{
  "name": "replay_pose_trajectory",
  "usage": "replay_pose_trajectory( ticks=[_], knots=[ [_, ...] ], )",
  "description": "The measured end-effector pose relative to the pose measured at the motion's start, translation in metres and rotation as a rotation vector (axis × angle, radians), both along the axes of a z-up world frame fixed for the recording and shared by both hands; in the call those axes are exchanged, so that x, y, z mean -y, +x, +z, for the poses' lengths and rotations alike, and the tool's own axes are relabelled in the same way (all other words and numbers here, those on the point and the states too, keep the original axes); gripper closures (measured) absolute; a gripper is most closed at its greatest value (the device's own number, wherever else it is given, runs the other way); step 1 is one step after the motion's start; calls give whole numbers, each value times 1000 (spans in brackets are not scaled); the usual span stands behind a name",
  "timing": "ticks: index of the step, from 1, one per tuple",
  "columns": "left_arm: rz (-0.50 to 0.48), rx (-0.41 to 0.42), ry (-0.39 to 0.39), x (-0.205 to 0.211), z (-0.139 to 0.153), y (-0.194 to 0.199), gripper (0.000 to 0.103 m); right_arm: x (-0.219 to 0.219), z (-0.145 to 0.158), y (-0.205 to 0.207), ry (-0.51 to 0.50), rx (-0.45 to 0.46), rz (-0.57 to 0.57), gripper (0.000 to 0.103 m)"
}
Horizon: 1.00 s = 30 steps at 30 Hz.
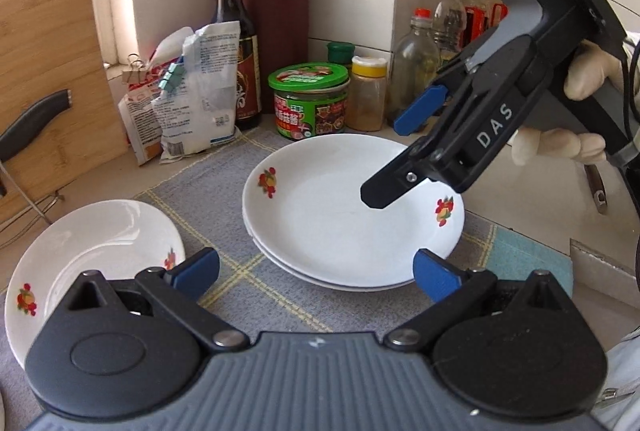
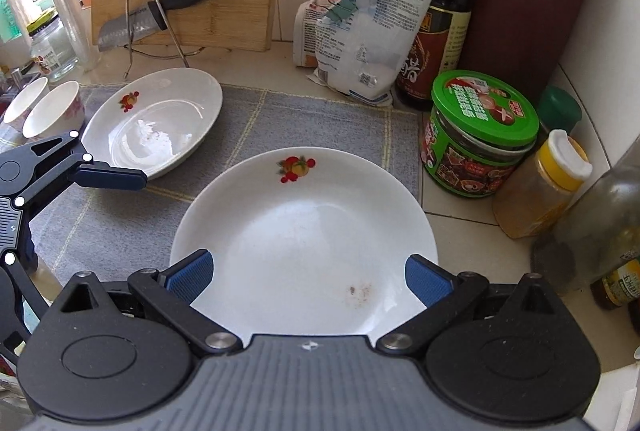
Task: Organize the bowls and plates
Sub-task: 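Move the right gripper to the fruit-decal plate on the mat and close on its rim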
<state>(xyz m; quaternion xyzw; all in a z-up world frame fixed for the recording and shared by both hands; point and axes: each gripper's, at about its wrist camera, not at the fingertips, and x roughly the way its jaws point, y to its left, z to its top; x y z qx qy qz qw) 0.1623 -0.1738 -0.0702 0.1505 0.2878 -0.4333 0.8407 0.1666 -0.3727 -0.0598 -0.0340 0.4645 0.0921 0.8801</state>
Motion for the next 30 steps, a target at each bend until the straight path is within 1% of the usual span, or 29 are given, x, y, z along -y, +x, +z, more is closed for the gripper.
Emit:
replay_pose_trajectory(
  ticks=[4, 8, 13, 17, 19, 22, 28, 30],
  knots=[
    [83, 2, -3, -20, 2, -5, 1, -18, 3, -1, 28, 29, 33, 0],
    [163, -7, -10, -42, 3, -9, 1, -37, 6, -2, 32, 53, 73, 0],
    [282, -17, 18, -68, -3, -7, 1, -54, 7, 0, 54, 61, 110, 0],
    [386, -25, 79, -88, -13, -3, 1, -66, 6, 5, 65, 60, 135, 0],
    [426, -24, 97, -96, -19, 0, 1, -72, 6, 8, 64, 60, 151, 0],
    [463, -28, 122, -103, -26, 4, 1, -81, 4, 15, 71, 49, 176, 0],
    [472, -20, 143, -102, -38, 13, 1, -96, -1, 34, 76, 28, 233, 0],
    [473, -42, 139, -100, -43, 19, 1, -99, -4, 43, 79, 21, 245, 0]
  ],
)
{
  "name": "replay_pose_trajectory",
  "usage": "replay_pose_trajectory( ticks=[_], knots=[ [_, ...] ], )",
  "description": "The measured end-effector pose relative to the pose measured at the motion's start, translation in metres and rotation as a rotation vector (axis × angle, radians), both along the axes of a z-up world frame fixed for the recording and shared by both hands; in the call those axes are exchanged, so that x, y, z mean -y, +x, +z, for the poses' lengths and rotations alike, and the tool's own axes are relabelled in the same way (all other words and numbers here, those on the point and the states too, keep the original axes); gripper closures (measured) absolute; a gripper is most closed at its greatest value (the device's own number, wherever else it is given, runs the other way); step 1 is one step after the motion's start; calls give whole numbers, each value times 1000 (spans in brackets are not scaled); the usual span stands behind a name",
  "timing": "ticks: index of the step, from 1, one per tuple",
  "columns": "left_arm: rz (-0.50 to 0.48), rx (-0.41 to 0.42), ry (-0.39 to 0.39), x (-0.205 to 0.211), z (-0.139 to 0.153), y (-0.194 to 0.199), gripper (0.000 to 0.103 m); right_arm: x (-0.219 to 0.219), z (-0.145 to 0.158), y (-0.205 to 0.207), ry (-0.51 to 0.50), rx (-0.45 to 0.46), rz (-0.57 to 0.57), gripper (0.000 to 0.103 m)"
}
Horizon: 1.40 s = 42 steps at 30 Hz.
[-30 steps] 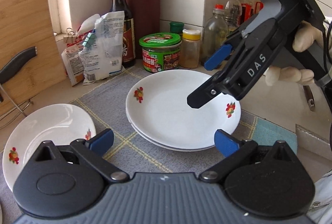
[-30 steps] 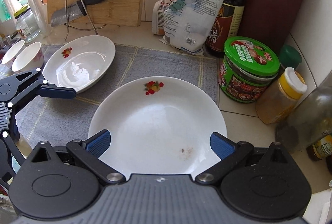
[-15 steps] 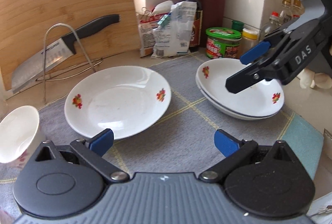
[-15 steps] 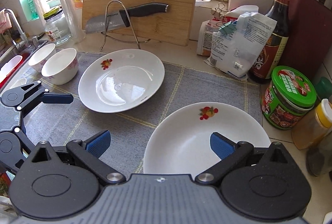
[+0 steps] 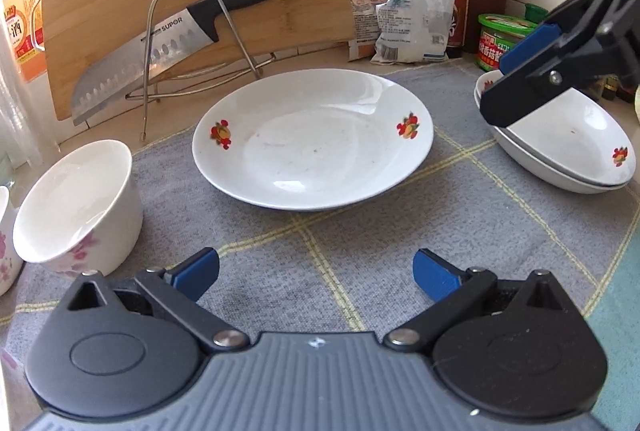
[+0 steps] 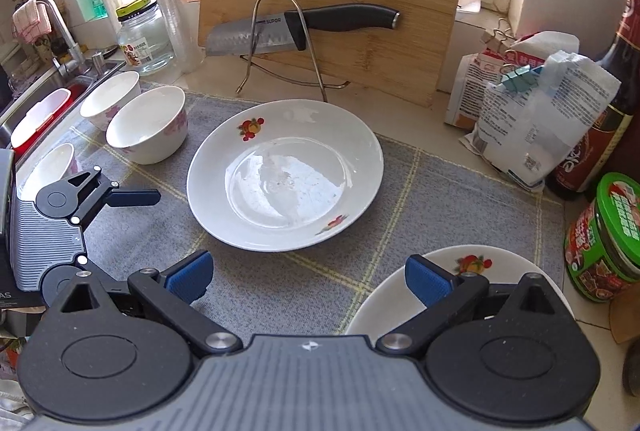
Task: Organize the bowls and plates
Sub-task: 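Move the right gripper to the fruit-decal plate on the mat and close on its rim, then lift the fruit-decal plate with the right gripper off the mat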
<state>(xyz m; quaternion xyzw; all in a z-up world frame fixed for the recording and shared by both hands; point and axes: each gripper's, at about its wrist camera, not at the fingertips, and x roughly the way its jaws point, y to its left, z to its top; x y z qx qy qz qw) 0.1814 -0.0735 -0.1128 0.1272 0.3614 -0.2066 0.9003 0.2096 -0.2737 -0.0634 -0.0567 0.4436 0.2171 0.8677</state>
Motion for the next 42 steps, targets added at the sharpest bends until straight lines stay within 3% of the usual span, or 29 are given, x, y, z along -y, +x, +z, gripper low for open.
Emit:
replay_pose_trajectory(
  ticks=[6, 22, 29, 42],
  knots=[
    [1, -35, -55, 1, -8, 14, 1, -5, -9, 34, 5, -28, 38, 0],
    [-24, -7, -70, 6, -11, 38, 0, -17, -56, 126, 2, -161, 160, 0],
    [-37, -3, -72, 4, -12, 40, 0, -22, -67, 143, 43, -206, 216, 0],
    [-54, 5, -75, 0, -13, 39, 0, -30, -65, 162, 105, -203, 273, 0]
  ],
)
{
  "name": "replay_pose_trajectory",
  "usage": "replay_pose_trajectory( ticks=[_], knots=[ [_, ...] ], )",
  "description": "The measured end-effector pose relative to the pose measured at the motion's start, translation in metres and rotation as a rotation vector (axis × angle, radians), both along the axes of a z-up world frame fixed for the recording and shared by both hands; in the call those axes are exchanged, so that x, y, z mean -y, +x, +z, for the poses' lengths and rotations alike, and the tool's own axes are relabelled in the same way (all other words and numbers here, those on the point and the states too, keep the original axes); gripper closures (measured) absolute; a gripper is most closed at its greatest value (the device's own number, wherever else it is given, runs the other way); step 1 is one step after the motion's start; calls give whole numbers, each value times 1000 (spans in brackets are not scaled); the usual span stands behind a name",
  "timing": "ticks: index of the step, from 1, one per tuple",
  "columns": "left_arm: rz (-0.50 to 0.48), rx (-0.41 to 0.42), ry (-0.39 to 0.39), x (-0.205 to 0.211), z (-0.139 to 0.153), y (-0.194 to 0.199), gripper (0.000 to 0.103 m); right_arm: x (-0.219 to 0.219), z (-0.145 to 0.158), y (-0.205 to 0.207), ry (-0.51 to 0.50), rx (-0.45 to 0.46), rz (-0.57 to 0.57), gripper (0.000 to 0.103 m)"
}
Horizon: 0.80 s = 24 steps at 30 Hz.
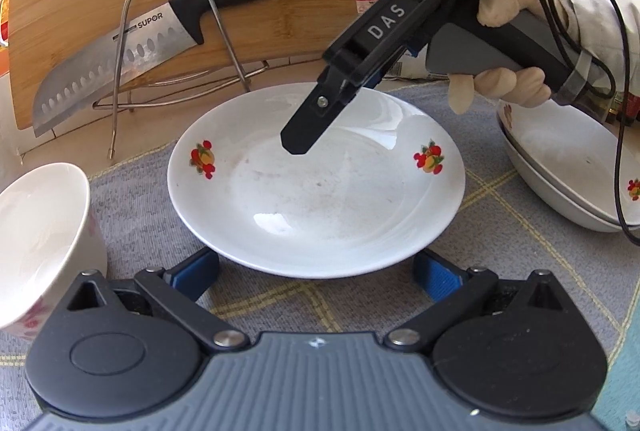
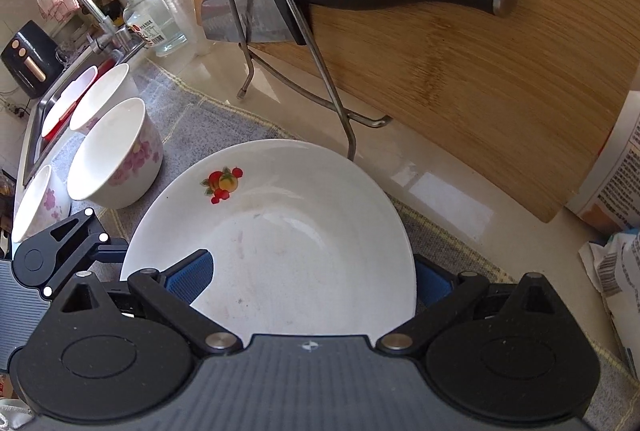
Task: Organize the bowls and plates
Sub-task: 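Lift the fruit-decal plate with the right gripper off the mat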
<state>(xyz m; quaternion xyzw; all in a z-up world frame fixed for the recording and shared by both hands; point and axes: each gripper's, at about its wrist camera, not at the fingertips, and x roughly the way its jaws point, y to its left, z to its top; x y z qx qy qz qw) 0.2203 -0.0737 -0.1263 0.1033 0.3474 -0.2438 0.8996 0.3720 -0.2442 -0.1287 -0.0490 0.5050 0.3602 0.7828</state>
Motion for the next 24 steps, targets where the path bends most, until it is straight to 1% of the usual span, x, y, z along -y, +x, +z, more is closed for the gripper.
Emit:
replay_pose_trajectory(
  ticks=[10, 24],
  knots=[
    [-8, 7, -3, -4, 0, 2, 0, 2, 0, 8, 47, -25, 3, 0],
    [-17, 18, 0, -4, 2, 0, 1, 2, 1, 10, 66, -40, 10, 0]
  ],
)
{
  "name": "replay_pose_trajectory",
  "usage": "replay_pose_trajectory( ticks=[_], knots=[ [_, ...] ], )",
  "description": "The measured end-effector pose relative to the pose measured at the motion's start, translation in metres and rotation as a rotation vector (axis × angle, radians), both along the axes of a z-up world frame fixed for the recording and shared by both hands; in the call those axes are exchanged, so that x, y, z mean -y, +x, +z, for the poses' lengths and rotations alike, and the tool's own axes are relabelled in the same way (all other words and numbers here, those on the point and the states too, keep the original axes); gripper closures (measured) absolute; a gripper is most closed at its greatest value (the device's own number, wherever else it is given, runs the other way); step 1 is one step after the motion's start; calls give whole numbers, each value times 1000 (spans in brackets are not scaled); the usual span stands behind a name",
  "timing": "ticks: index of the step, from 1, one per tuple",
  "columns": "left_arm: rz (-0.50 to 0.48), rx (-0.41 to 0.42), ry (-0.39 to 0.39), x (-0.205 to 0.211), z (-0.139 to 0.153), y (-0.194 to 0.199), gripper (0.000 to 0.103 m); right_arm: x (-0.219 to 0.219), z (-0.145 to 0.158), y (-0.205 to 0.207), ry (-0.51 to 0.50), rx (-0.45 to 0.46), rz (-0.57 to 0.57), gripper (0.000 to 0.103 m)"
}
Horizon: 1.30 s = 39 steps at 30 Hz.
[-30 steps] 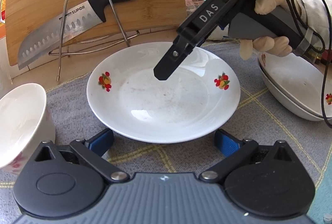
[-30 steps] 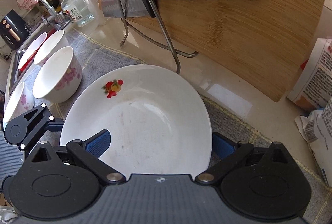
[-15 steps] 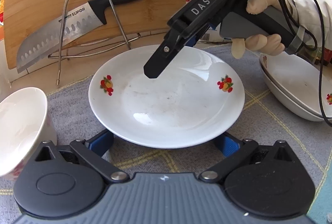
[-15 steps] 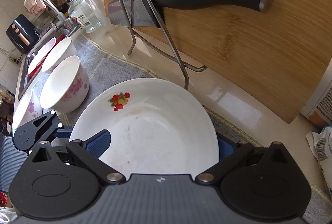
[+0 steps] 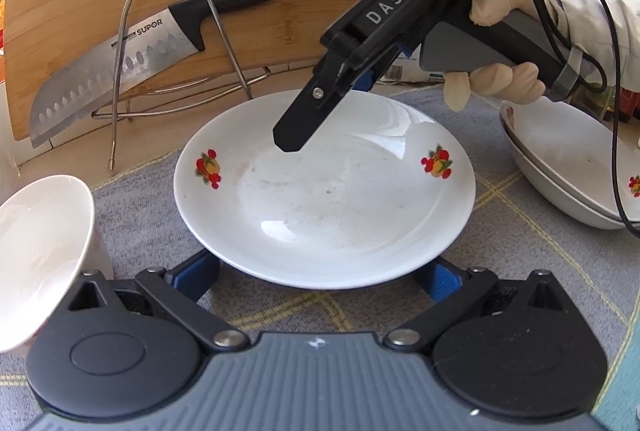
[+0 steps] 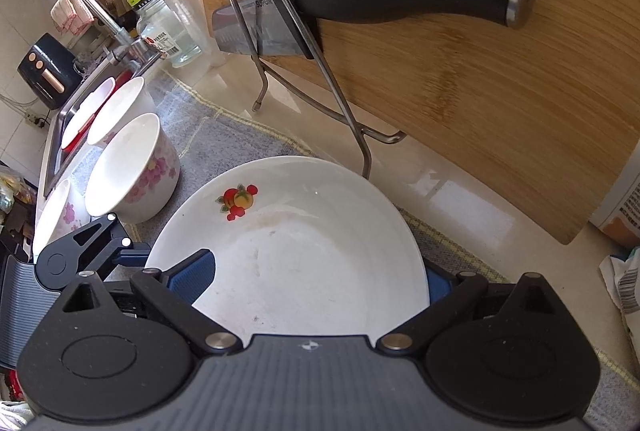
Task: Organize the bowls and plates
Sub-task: 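Lift the fruit-decal plate with the right gripper off the mat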
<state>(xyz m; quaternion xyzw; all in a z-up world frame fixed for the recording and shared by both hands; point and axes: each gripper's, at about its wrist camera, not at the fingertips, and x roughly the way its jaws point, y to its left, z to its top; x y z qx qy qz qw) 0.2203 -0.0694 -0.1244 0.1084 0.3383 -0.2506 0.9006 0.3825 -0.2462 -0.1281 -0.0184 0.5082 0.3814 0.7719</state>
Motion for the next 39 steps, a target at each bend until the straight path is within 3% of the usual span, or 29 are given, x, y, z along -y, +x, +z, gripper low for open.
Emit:
replay_pose_trajectory(
  ticks=[39],
  knots=[
    [-27, 32, 40, 1, 9, -15, 2, -5, 6, -12, 3, -2, -9, 0]
  ],
)
